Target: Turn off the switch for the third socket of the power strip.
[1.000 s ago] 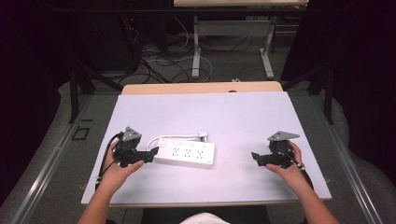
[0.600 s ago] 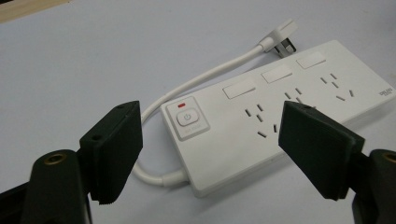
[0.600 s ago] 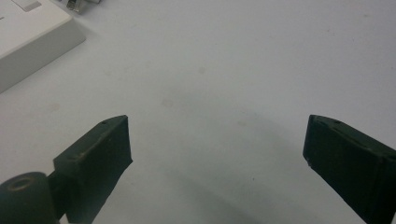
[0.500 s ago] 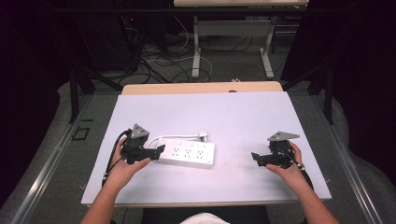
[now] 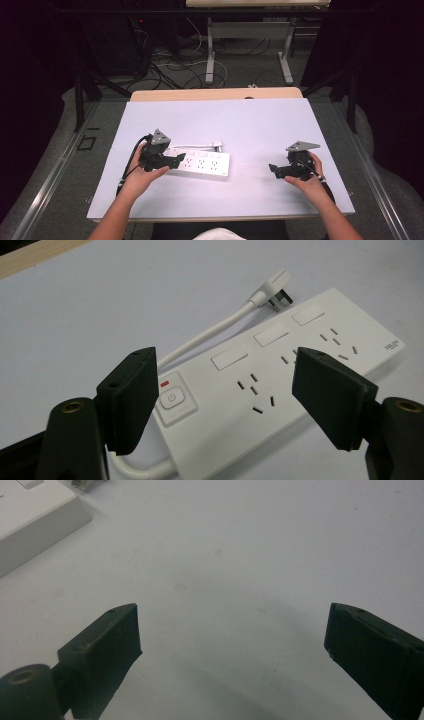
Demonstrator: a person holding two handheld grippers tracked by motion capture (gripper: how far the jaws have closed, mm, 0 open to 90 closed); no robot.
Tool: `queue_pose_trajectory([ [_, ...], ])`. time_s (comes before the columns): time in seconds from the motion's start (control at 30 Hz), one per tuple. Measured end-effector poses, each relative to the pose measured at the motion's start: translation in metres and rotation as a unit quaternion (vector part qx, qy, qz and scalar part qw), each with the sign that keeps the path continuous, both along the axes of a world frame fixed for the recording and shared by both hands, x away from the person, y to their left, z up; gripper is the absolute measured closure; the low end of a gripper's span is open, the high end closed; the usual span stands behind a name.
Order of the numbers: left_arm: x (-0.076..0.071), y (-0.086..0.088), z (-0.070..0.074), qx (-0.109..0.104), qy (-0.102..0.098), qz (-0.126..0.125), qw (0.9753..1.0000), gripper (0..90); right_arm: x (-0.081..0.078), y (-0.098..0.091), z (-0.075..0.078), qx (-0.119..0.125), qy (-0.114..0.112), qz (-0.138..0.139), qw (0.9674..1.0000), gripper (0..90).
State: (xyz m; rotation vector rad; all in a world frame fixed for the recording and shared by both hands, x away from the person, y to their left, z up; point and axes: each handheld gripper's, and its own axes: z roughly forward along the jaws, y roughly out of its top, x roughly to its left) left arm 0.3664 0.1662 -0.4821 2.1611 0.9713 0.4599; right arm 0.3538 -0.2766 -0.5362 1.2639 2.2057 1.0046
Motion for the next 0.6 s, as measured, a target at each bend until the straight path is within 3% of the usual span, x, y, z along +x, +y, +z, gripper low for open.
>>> queue_pose_trajectory([
  [0.6, 0.010, -0.030, 0.000, 0.003, -0.004, -0.021, 0.9998, 27.2, 0.000, 0.001, -0.001, 0.003, 0.007, -0.001, 1.0000, 7.4],
])
